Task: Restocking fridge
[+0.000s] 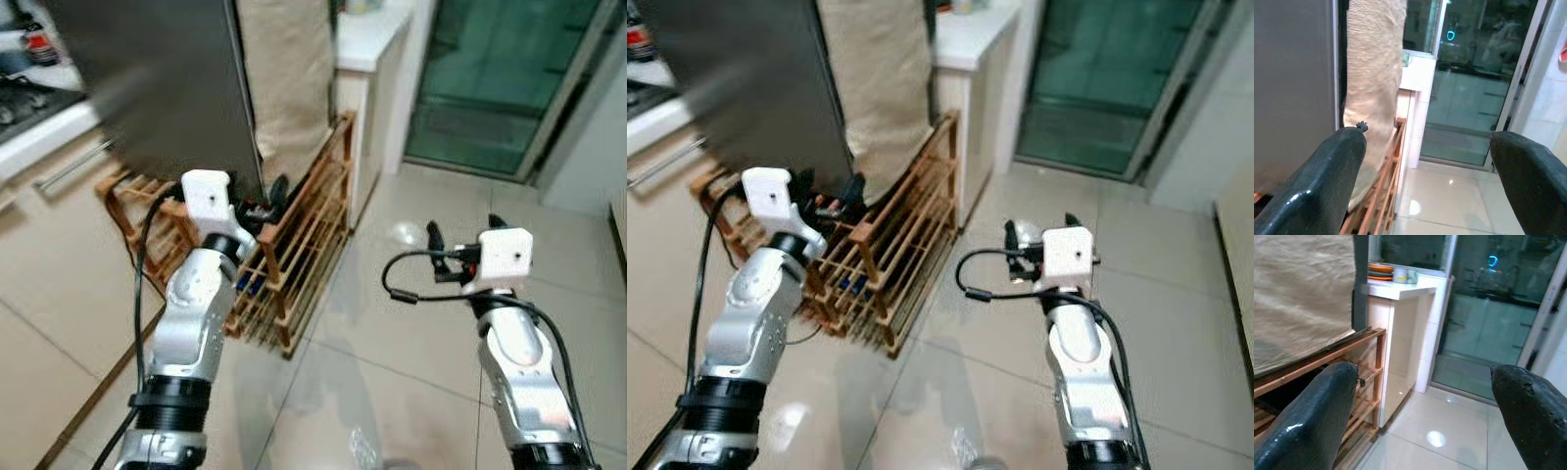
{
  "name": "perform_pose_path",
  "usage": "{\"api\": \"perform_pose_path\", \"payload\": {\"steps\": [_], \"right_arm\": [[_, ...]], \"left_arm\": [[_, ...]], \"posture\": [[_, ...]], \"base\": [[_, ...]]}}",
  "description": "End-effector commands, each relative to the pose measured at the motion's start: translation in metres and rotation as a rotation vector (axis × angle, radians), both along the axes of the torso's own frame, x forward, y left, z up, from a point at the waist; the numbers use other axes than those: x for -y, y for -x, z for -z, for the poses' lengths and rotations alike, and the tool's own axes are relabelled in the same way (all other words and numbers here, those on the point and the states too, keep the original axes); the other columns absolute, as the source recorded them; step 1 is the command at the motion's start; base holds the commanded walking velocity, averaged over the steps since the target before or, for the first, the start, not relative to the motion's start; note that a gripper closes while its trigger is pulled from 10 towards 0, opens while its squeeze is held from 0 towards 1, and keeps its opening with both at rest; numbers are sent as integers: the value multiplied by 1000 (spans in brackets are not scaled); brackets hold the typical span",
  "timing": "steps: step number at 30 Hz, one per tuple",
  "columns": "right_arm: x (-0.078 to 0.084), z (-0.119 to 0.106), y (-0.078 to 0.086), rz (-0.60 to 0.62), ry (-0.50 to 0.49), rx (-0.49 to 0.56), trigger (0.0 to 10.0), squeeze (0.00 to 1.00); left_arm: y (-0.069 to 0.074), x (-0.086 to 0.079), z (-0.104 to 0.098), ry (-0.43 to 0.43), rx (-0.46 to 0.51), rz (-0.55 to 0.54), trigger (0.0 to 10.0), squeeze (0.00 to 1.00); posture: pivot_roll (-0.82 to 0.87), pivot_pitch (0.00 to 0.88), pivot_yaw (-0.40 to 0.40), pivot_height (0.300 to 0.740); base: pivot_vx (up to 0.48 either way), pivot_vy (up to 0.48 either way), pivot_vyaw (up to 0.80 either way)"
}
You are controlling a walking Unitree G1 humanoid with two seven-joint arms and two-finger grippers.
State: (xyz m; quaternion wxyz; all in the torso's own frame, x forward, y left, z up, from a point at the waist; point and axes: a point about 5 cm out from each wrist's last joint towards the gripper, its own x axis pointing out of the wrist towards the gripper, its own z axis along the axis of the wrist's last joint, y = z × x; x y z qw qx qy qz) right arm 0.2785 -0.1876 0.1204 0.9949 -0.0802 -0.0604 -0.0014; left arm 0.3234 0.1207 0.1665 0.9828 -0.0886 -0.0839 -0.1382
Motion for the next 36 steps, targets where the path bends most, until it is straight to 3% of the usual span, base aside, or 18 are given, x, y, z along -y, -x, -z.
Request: {"api": "perform_pose_path", "payload": {"steps": [1, 6, 10, 19, 30, 33, 35, 36], "right_arm": [[-10, -4, -3, -35, -13, 17, 10000, 0], [-11, -4, -5, -44, -11, 16, 10000, 0], [-11, -5, -6, -54, -7, 16, 10000, 0], [-12, -6, -10, -58, 4, 15, 10000, 0], [-5, -4, -10, -29, 7, 7, 10000, 0], [-3, -7, -3, -22, -16, 30, 10000, 0], [1, -9, 25, -13, -41, 55, 10000, 0], [1, -9, 25, -13, -41, 55, 10000, 0]], "left_arm": [[-2, -14, 4, 9, -34, -58, 10000, 0], [-4, -16, 2, 43, -39, -77, 10000, 0], [-4, -15, -3, 23, -7, -89, 10000, 0], [-10, -10, -11, 5, 11, -59, 10000, 0], [-14, -8, -4, -76, -23, -86, 10000, 0], [-4, -21, 7, -103, -46, -114, 10000, 0], [37, -60, 36, -160, -102, -216, 10000, 0], [37, -60, 36, -160, -102, -216, 10000, 0]], "posture": [[-144, 0, 74, 713], [-144, 0, 71, 713], [-142, 0, 69, 713], [-143, 0, 69, 713], [-155, 0, 87, 713], [-155, 0, 95, 713], [-138, 0, 94, 713], [-138, 0, 94, 713]], "base": [[394, 274, 0], [297, 372, 0], [0, 428, 0], [0, 0, 0], [0, 0, -782], [0, 0, -260], [0, 0, 0], [0, 0, 0]]}}
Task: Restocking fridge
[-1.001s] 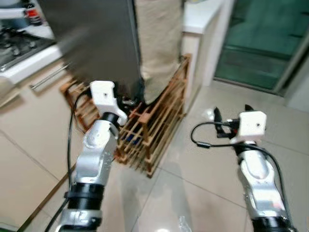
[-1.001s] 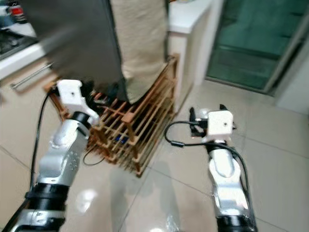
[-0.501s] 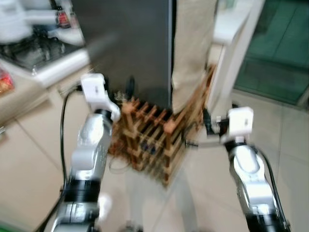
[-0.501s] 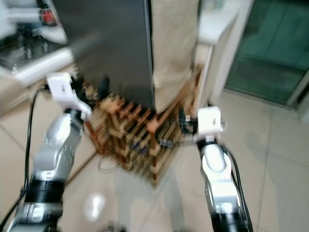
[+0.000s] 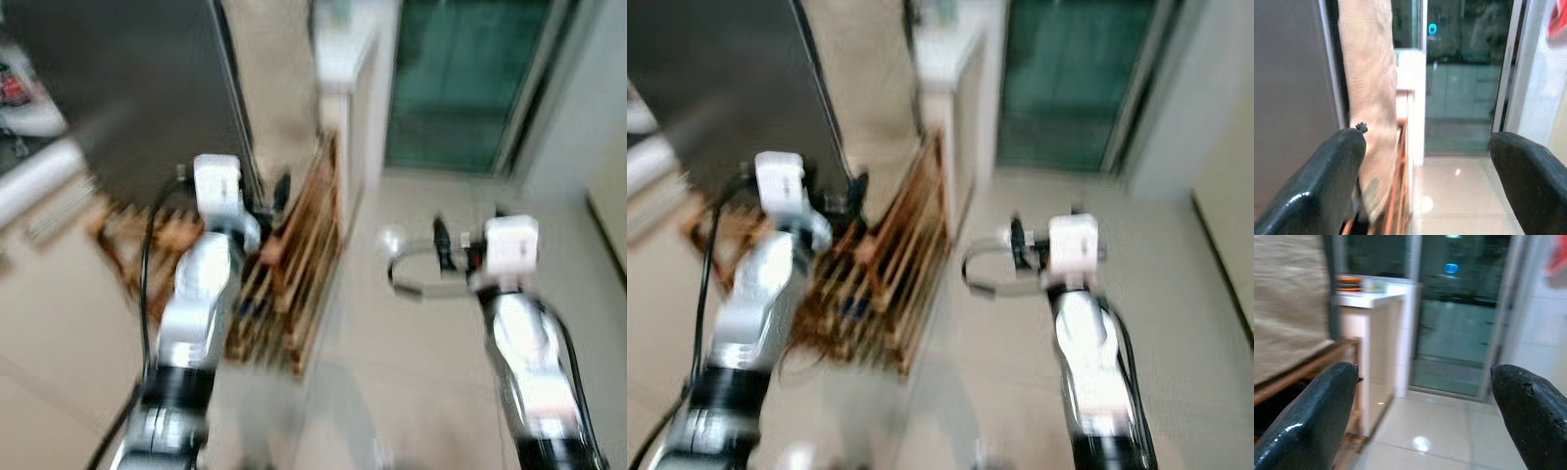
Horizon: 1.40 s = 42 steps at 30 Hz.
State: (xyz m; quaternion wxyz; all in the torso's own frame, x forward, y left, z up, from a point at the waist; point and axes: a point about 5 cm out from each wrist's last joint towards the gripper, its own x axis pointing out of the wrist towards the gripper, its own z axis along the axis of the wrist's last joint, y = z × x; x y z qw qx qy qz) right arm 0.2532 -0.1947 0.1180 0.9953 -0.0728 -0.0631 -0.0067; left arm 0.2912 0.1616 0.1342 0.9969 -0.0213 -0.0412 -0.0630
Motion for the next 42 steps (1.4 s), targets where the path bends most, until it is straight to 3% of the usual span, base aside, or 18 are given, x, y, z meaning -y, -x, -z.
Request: {"api": "perform_pose_path", "payload": {"steps": [1, 5, 8, 12, 14, 19, 27, 32, 34, 36, 42], "right_arm": [[-6, -12, 7, -24, -27, 55, 10000, 0], [-5, -9, 31, -29, -37, 56, 10000, 0], [-3, -8, 35, -32, -33, 61, 10000, 0], [-5, -11, 29, -48, -30, 63, 10000, 0], [-6, -14, 24, -54, -27, 66, 10000, 0], [-5, -18, 15, -50, -23, 76, 10000, 0], [-7, -16, 11, -58, -19, 66, 10000, 0], [-9, -14, 10, -68, -20, 58, 10000, 0], [-9, -14, 8, -78, -18, 56, 10000, 0], [-9, -15, 8, -82, -16, 56, 10000, 0], [-10, -15, 3, -97, -13, 51, 10000, 0]], "left_arm": [[17, -29, 9, -33, -35, -97, 10000, 0], [54, -47, 21, -73, -57, -172, 10000, 0], [61, -45, 16, -42, -41, -210, 10000, 0], [53, -27, 3, -7, 16, -149, 10000, 0], [45, -17, -12, 55, 74, -100, 10000, 0], [33, -1, -29, 61, 126, -23, 10000, 0], [27, 2, -34, 77, 127, -7, 10000, 0], [21, -1, -36, 95, 122, -54, 10000, 0], [17, -9, -36, 46, 124, -149, 10000, 0], [16, -11, -35, 31, 115, -176, 10000, 0], [6, -18, -36, 107, 85, -239, 10000, 0]], "posture": [[-136, 0, 93, 713], [-115, 0, 74, 713], [-111, 0, 64, 713], [-113, 0, 52, 713], [-115, 0, 50, 713], [-123, 0, 55, 713], [-131, 0, 61, 713], [-133, 0, 60, 713], [-132, 0, 56, 713], [-131, 0, 55, 713], [-126, 0, 41, 713]], "base": [[0, 0, 0], [0, 0, 0], [0, 0, 0], [0, 0, 0], [435, 0, 0], [480, 0, 0], [480, 0, 0], [480, 0, 0], [240, 0, 0], [0, 0, 0], [0, 0, 0]]}}
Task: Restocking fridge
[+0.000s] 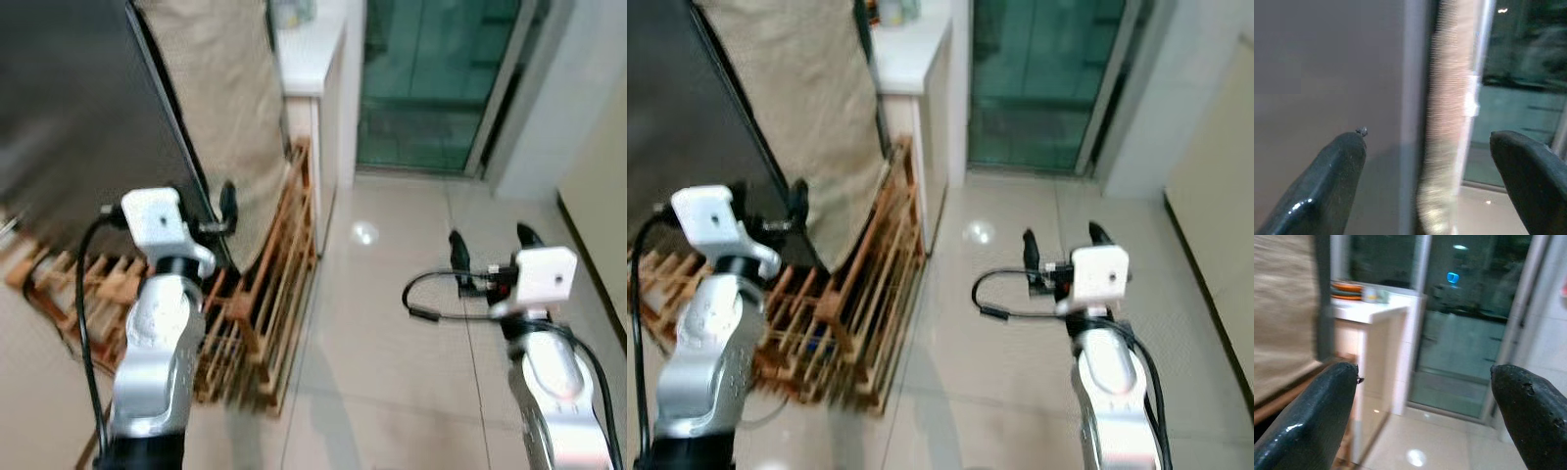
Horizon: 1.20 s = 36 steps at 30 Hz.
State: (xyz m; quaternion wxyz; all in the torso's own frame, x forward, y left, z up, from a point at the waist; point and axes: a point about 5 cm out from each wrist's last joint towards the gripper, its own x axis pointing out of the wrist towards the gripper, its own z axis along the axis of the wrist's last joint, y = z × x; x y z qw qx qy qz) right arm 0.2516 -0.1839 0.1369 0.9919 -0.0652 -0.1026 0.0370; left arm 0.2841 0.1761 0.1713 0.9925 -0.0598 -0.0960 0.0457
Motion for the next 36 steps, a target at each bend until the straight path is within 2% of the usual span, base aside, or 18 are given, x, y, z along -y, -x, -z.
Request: {"api": "perform_pose_path", "payload": {"steps": [1, 6, 8, 9, 12, 13, 15, 16, 18, 20, 24, 31, 36], "right_arm": [[1, 4, 1, -5, -3, -23, 10000, 0], [-1, 3, -3, -20, -3, -23, 10000, 0], [-3, 2, -6, -26, -4, -21, 10000, 0], [-2, 1, -8, -27, -6, -21, 10000, 0], [0, 0, -9, -23, -12, -23, 10000, 0], [1, -1, -9, -22, -11, -25, 10000, 0], [0, -1, -8, -23, -10, -24, 10000, 0], [1, 0, -6, -25, -7, -30, 10000, 0], [1, 0, -5, -26, -6, -32, 10000, 0], [0, 2, -1, -27, -6, -42, 10000, 0], [1, 3, 3, -28, -4, -53, 10000, 0], [2, 3, 7, -22, -2, -61, 10000, 0], [3, 4, 10, -19, 0, -68, 10000, 0]], "left_arm": [[-3, -4, 0, 22, -11, -22, 10000, 0], [-24, 10, -9, 41, -9, 26, 10000, 0], [-33, 23, -13, 37, -15, 90, 10000, 0], [-40, 37, -17, 48, -13, 151, 10000, 0], [-49, 47, -19, 39, -20, 190, 10000, 0], [-57, 51, -20, 27, -28, 193, 10000, 0], [-59, 51, -20, 25, -31, 191, 10000, 0], [-67, 52, -22, 19, -40, 162, 10000, 0], [-70, 51, -23, 13, -43, 148, 10000, 0], [-80, 52, -29, 36, -37, 108, 10000, 0], [-87, 55, -34, 43, -34, 86, 10000, 0], [-91, 52, -39, 48, -7, 13, 10000, 0], [-91, 54, -41, 76, 5, 15, 10000, 0]], "posture": [[-126, 0, 41, 713], [-126, 0, 29, 713], [-132, 0, 29, 713], [-135, 0, 29, 713], [-143, 0, 26, 713], [-150, 0, 26, 713], [-154, 0, 26, 713], [-163, 0, 26, 713], [-163, 0, 26, 713], [-178, 0, 27, 713], [-186, 0, 30, 713], [-197, 0, 35, 713], [-201, 0, 35, 713]], "base": [[0, 0, 0], [0, 0, 0], [0, 0, 0], [0, 0, 0], [0, 0, 0], [0, 0, 0], [0, 0, 0], [0, 0, 0], [0, 0, 0], [0, 0, 0], [0, 0, 0], [0, 0, 0], [0, 0, 0]]}}
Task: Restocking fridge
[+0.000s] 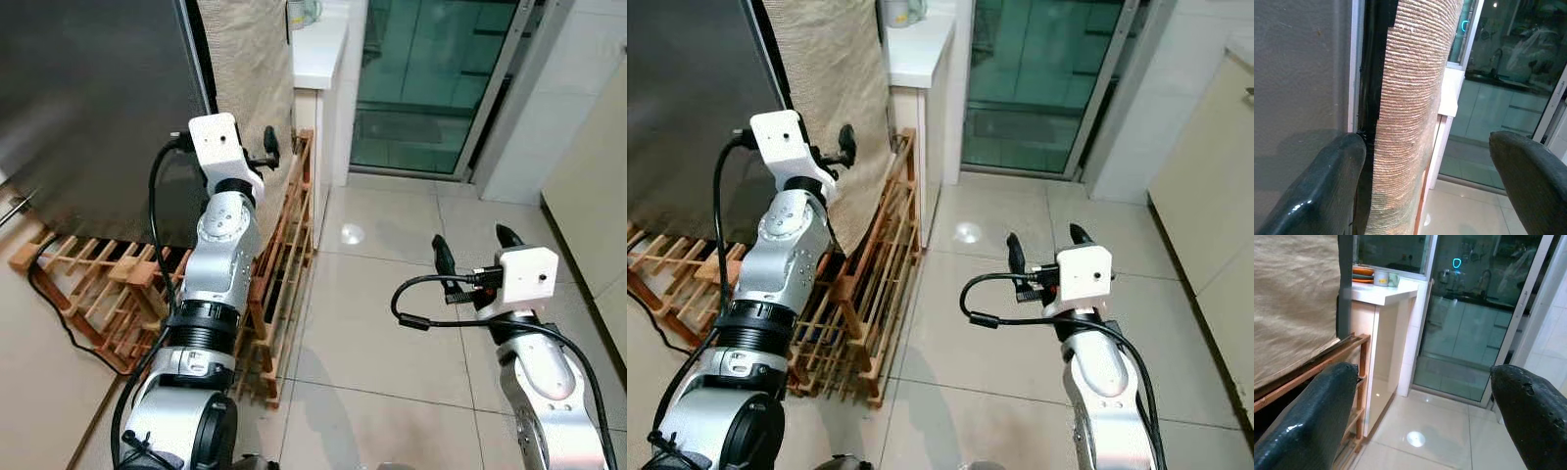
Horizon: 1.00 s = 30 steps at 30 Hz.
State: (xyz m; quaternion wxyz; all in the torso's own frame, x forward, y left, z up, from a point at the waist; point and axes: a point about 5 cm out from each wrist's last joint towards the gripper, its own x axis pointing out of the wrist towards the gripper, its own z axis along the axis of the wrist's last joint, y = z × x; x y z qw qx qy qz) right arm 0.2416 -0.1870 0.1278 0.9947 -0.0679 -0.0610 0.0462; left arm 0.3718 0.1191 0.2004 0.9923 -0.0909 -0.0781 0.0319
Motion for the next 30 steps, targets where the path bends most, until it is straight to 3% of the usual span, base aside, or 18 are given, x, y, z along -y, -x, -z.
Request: {"api": "perform_pose_path", "payload": {"steps": [1, 9, 14, 17, 21, 30], "right_arm": [[0, -5, 1, -5, -9, 12, 10000, 0], [-1, -5, 3, -7, -9, 2, 10000, 0], [-3, -5, 4, -11, -11, 0, 10000, 0], [-3, -5, 4, -10, -12, -1, 10000, 0], [-2, -5, 8, 4, -14, -2, 10000, 0], [0, -4, 8, 16, -13, -7, 10000, 0]], "left_arm": [[-2, -2, -13, 46, 44, -16, 10000, 0], [0, 8, -12, 69, 47, 40, 10000, 0], [-7, 21, -13, 41, 43, 54, 10000, 0], [-11, 21, -12, 53, 23, 25, 10000, 0], [-14, 18, -5, 141, -38, 4, 10000, 0], [-12, 8, -15, 82, 33, 16, 10000, 0]], "posture": [[-201, 0, 35, 713], [-198, 0, 33, 713], [-204, 0, 40, 713], [-211, 0, 46, 713], [-221, 0, 53, 713], [-209, 0, 55, 713]], "base": [[0, 0, 0], [0, 0, 0], [0, 0, 0], [0, 0, 0], [0, 0, 0], [0, 0, 0]]}}
